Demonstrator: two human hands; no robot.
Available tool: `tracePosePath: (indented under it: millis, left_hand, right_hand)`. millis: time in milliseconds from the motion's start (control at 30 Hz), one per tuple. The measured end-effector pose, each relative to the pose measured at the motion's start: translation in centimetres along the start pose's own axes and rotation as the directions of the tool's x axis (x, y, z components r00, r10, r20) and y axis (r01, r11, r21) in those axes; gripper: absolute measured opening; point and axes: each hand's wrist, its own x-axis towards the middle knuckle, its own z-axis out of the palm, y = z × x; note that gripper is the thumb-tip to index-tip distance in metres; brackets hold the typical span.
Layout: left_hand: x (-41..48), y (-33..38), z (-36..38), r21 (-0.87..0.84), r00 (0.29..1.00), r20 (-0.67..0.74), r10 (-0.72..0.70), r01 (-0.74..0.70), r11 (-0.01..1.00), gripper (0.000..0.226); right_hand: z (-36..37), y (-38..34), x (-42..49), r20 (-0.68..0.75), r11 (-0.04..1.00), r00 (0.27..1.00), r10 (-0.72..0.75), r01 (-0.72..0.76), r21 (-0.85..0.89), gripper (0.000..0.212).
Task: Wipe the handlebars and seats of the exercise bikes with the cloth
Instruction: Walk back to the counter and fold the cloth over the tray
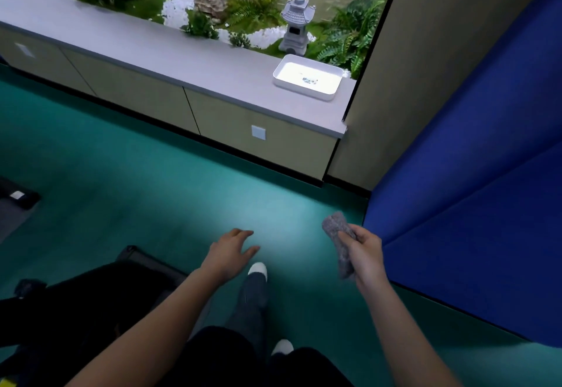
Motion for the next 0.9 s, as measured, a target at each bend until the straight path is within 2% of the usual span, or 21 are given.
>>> tracePosePath:
  millis: [133,267,433,900]
  left_hand:
    - [5.4,0.3,-1.9,0.027,0.998,0.049,0.036,-0.038,0.999,0.054]
    - [11.4,0.7,-5.3,0.022,0.997,0.033,0.068,-0.068,0.997,0.055]
    - [18.1,0.2,-9.7,0.015,0.996,0.017,0.089,-0.089,0.996,0.053]
    - [28.6,-2.2,-17.6,-0.051,0.999,-0.023,-0.045,0.044,0.998,0.052]
  right_hand:
    - [2.0,-2.7,4.2,-0.028,0.999,0.999,-0.029,0.030,0.019,0.016]
    - [4.4,-6.6,8.5,-0.061,0.995,0.995,-0.073,0.077,0.059,0.017]
    - [8.3,-10.6,13.5,-0.036,0.993,0.994,-0.104,0.106,0.051,0.014]
    - [18.8,-17.9,25.6,0.144,0.995,0.985,-0.099,0.100,-0.003,0.015]
